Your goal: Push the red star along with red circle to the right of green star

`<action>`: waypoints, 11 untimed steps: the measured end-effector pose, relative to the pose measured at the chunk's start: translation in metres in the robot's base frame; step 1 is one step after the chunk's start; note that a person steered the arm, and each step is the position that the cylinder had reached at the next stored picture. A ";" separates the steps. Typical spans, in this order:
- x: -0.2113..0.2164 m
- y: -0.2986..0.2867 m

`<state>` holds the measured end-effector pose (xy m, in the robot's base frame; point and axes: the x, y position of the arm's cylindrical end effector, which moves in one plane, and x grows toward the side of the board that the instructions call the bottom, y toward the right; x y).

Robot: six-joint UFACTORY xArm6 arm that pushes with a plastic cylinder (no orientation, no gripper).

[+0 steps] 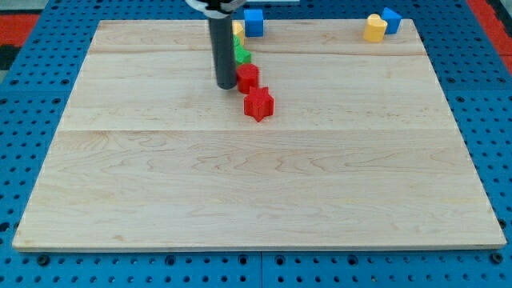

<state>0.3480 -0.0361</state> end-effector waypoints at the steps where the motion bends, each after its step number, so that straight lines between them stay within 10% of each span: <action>1: -0.004 0.025; 5: 0.100 -0.024; 11: 0.029 0.084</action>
<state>0.3775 0.0482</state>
